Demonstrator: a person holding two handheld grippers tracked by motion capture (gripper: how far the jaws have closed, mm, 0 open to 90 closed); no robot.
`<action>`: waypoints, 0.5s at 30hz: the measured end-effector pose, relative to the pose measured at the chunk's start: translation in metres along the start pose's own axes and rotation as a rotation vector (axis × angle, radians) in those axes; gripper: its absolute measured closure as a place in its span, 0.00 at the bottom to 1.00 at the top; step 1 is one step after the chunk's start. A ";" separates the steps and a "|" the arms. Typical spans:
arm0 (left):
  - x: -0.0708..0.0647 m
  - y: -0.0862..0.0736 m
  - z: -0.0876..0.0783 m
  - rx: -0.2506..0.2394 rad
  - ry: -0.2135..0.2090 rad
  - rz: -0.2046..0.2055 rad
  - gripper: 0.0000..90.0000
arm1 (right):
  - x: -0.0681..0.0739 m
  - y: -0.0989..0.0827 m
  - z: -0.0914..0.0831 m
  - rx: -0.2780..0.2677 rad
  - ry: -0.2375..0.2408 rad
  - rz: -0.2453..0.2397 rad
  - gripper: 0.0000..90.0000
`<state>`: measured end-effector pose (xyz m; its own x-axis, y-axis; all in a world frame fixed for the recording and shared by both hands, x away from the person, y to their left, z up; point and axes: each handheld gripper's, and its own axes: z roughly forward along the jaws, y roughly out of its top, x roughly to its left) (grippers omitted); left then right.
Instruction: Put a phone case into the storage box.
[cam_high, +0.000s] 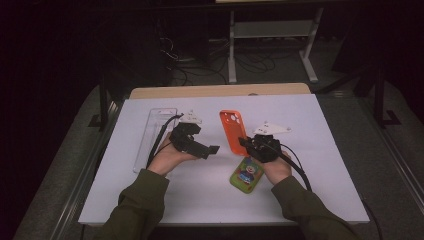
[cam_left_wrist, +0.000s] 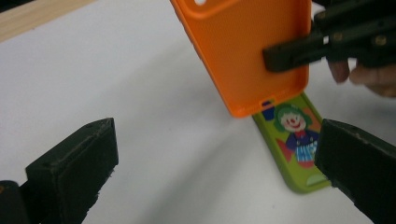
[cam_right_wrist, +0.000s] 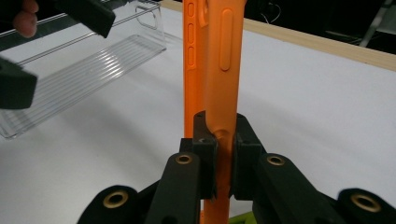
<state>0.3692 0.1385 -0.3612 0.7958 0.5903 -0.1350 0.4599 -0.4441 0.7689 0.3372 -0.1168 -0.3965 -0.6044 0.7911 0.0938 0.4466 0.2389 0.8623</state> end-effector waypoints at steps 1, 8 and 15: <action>0.000 0.001 0.001 -0.020 -0.003 -0.019 0.00 | 0.001 0.000 0.000 -0.001 -0.002 -0.002 0.91; 0.000 0.010 0.005 -0.056 -0.014 -0.042 0.00 | 0.008 0.002 0.002 -0.013 -0.003 -0.010 0.91; -0.002 0.018 0.011 -0.079 -0.024 -0.053 0.00 | 0.014 0.002 0.002 -0.013 -0.008 -0.005 0.91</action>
<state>0.3801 0.1219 -0.3544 0.7806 0.5951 -0.1911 0.4699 -0.3572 0.8072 0.3307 -0.1037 -0.3948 -0.6014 0.7944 0.0851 0.4347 0.2360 0.8691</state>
